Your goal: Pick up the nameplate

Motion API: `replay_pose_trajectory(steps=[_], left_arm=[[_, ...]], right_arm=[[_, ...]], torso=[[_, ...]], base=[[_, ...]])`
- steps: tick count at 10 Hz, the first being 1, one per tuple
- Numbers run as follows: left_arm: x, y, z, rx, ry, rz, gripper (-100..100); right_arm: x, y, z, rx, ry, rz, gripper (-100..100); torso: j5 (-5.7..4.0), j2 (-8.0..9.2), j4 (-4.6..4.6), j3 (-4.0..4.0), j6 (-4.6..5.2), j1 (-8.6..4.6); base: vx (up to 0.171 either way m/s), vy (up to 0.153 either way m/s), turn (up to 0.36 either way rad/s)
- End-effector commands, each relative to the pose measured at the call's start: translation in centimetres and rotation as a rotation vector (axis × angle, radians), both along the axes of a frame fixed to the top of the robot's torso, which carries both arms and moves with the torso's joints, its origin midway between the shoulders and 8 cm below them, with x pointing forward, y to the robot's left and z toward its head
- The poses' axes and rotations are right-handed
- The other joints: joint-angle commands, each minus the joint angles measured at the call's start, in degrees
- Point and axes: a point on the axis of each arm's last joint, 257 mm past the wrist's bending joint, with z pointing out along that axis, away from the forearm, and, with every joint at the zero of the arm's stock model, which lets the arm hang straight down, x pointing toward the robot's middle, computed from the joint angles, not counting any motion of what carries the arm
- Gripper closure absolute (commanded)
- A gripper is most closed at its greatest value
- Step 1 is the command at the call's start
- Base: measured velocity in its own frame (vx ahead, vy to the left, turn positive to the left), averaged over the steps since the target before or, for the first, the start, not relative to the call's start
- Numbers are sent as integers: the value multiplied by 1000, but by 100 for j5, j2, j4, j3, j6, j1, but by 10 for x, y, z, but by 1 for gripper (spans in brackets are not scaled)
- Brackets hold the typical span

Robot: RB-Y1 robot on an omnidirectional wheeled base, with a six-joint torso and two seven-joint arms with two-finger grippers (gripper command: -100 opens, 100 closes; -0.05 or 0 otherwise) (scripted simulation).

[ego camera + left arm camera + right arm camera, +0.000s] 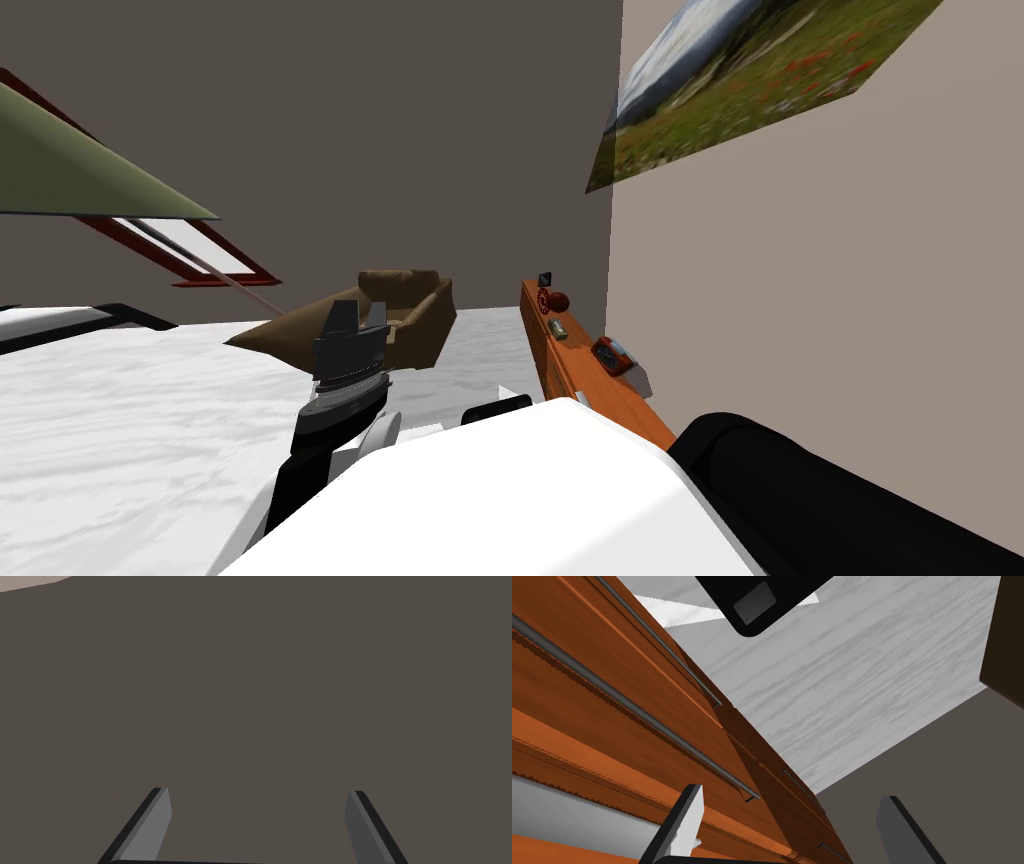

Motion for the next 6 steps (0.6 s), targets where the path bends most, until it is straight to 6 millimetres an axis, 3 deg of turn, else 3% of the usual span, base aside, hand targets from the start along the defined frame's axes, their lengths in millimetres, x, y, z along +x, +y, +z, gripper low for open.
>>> replay_pose_trajectory(steps=[1,2,3,4,5,6], left_arm=[[0,0,0,0,0,0,0],[0,0,0,0,0,0,0],[0,0,0,0,0,0,0],[0,0,0,0,0,0,0],[0,0,0,0,0,0,0],[0,0,0,0,0,0,0]], right_arm=[[-29,-10,-12,-47,60,49,-100],[-52,-19,-20,-80,111,80,-100],[-52,-19,-20,-87,109,94,-100],[-73,-29,-27,-121,156,133,-100],[-73,-29,-27,-122,156,136,-100],[-92,-38,-33,-155,199,178,-100]], torso=[[0,0,0,0,0,0],[1,0,1,1,-2,1],[0,-7,-1,-3,-4,-5],[0,-4,-1,-2,0,-1],[1,-3,0,-1,-2,0],[1,4,1,2,0,2]], base=[[63,-31,116],[88,-46,226],[74,-39,60],[68,-35,82],[47,-34,64],[44,-28,135]])
